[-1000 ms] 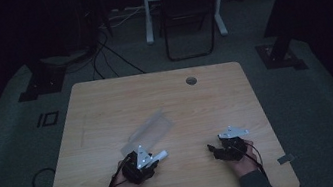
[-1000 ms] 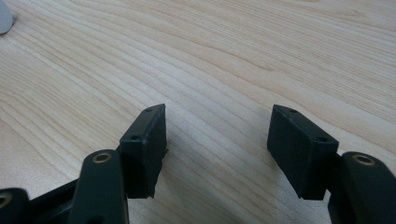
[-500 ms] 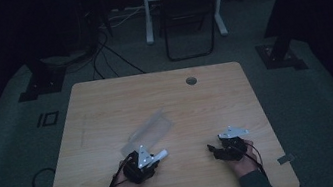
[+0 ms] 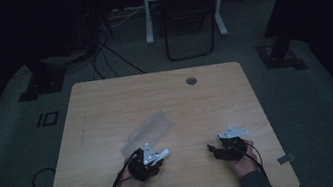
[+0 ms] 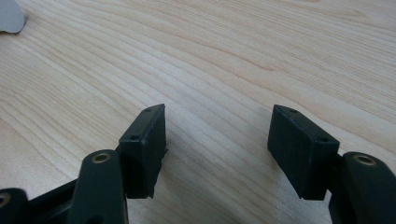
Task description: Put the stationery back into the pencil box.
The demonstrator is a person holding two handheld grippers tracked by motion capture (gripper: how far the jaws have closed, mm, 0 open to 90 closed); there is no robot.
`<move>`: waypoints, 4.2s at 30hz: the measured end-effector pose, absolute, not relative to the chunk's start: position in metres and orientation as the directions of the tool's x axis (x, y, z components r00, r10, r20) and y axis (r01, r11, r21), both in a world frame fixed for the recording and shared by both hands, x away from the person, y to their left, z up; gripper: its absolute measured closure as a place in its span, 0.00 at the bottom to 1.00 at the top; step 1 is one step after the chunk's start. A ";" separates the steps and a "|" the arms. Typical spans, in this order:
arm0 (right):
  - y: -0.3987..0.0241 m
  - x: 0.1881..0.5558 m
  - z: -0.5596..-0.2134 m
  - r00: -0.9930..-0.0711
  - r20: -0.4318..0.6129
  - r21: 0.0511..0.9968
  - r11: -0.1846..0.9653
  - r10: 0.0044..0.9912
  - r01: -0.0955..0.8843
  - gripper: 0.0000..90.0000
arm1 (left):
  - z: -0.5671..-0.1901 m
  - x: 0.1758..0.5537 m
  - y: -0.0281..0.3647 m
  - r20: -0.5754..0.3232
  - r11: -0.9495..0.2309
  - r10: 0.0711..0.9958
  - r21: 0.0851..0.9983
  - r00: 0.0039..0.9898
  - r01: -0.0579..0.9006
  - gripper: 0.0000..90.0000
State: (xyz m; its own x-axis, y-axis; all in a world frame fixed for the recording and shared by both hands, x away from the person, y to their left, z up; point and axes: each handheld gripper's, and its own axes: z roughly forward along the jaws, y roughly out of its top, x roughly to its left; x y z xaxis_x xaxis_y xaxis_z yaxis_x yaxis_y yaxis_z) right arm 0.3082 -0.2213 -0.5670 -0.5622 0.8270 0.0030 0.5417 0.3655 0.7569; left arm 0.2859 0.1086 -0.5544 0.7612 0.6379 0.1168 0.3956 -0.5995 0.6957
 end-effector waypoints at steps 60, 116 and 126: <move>-0.221 0.308 -0.567 -0.565 0.001 0.757 0.369 0.825 0.539 0.40 | -0.529 0.275 0.112 0.169 -0.578 0.647 0.745 0.744 0.334 0.78; -0.221 0.308 -0.567 -0.565 0.002 0.757 0.368 0.825 0.540 0.40 | -0.495 0.287 0.123 0.236 -0.547 0.699 0.784 0.675 0.292 0.78; -0.221 0.308 -0.567 -0.565 0.002 0.757 0.368 0.825 0.540 0.40 | -0.492 0.291 0.122 0.245 -0.546 0.704 0.787 0.667 0.287 0.78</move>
